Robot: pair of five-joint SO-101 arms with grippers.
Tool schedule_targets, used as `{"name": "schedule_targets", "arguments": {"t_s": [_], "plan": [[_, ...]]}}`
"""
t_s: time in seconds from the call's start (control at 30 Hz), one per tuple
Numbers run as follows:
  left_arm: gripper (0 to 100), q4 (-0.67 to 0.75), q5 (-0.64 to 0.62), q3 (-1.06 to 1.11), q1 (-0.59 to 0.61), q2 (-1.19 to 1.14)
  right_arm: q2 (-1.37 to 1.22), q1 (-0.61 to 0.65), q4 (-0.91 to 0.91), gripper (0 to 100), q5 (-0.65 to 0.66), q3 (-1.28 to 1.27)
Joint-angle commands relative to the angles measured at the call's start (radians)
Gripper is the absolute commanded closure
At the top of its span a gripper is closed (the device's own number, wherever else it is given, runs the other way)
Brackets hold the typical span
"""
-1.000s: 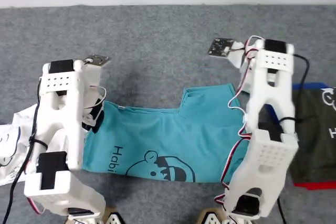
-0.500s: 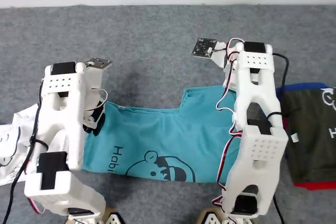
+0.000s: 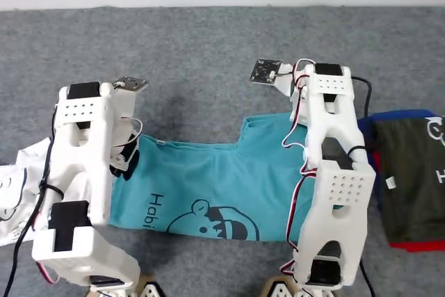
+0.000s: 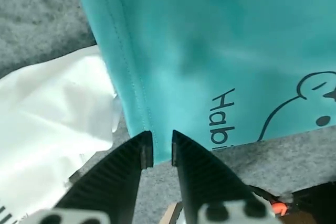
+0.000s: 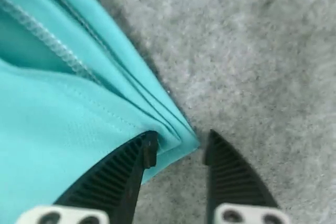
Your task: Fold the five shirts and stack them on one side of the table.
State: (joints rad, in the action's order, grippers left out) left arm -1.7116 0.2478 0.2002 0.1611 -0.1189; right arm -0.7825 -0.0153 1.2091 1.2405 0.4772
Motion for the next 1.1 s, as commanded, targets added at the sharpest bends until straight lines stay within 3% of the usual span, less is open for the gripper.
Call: {"name": "schedule_targets", "arguments": {"t_s": [0.0,0.33,0.77,0.93,1.07], "plan": [[93,0.009,-0.006,0.001,-0.003,0.009,-0.002,0.012,-0.028,99.5,0.008,0.017],[93,0.009,-0.006,0.001,-0.003,0.009,0.03,0.008,-0.016,98.8,0.003,0.015],[93,0.008,-0.006,0.001,-0.003,0.009,0.252,0.035,0.403,98.8,0.011,0.015],[93,0.005,-0.006,0.001,-0.005,0.009,0.289,0.045,0.573,98.8,0.078,0.015],[93,0.005,-0.006,0.001,-0.005,0.009,0.335,0.035,0.584,98.8,0.098,-0.017]]}}
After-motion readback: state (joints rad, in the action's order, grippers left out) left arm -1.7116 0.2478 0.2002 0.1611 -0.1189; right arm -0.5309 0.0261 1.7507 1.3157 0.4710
